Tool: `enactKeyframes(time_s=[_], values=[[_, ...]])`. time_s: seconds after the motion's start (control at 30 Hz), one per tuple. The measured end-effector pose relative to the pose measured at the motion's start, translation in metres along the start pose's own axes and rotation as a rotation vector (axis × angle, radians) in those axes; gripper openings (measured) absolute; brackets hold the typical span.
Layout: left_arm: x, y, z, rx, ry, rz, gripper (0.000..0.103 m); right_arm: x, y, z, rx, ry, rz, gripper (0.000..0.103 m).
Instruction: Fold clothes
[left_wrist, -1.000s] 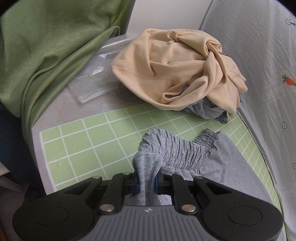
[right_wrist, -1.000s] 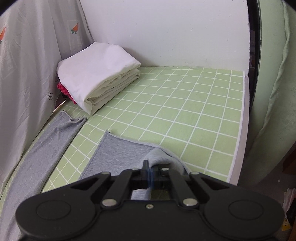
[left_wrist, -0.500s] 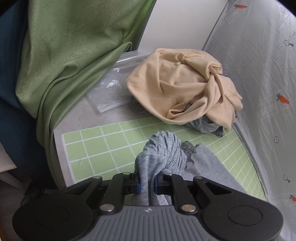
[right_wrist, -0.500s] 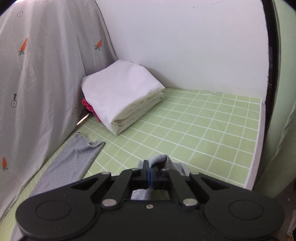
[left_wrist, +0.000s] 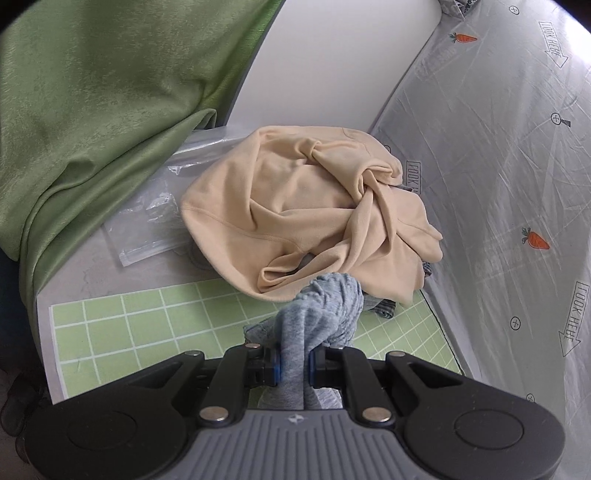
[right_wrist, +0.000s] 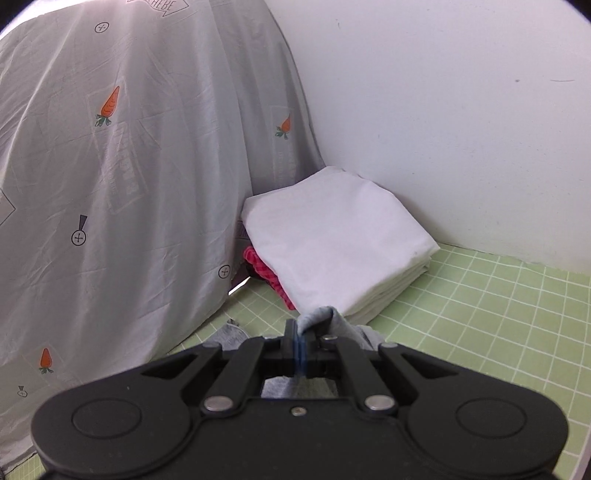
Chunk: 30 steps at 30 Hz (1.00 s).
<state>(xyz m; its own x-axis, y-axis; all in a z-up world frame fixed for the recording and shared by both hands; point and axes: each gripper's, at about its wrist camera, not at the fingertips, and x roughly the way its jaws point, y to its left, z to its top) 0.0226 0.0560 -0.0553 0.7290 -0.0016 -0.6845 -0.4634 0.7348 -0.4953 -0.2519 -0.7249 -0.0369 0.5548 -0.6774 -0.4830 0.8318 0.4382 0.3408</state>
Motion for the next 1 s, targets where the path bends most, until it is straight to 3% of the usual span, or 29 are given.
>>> enactKeyframes(time_s=[0.2, 0.37, 0.6, 0.67, 0.73, 0.77, 0.83, 0.9, 1.0], values=[[0.035, -0.015, -0.004, -0.049, 0.016, 0.030, 0.014, 0.050, 0.022, 0.005, 0.011, 0.006, -0.003, 0.002], [0.070, -0.029, -0.010, -0.094, 0.052, 0.106, 0.014, 0.101, 0.038, 0.000, 0.019, 0.051, -0.034, 0.002], [0.118, -0.062, -0.005, -0.046, 0.056, 0.180, 0.014, 0.200, 0.106, 0.003, -0.087, 0.171, -0.056, 0.002], [0.137, -0.074, -0.004, -0.037, 0.062, 0.191, 0.021, 0.233, 0.128, 0.009, -0.097, 0.203, -0.038, 0.003], [0.148, -0.085, -0.005, -0.027, 0.079, 0.219, 0.035, 0.247, 0.140, 0.012, -0.112, 0.207, -0.033, 0.034], [0.149, -0.089, -0.007, -0.016, 0.087, 0.226, 0.039, 0.250, 0.144, 0.012, -0.122, 0.203, -0.035, 0.042], [0.142, -0.095, -0.016, 0.024, 0.087, 0.218, 0.066, 0.242, 0.138, 0.003, -0.137, 0.209, -0.050, 0.061], [0.128, -0.096, -0.030, 0.061, 0.066, 0.228, 0.083, 0.226, 0.125, -0.011, -0.150, 0.222, -0.071, 0.069], [0.111, -0.098, -0.054, 0.122, 0.099, 0.243, 0.084, 0.203, 0.105, -0.033, -0.169, 0.242, -0.102, 0.069]])
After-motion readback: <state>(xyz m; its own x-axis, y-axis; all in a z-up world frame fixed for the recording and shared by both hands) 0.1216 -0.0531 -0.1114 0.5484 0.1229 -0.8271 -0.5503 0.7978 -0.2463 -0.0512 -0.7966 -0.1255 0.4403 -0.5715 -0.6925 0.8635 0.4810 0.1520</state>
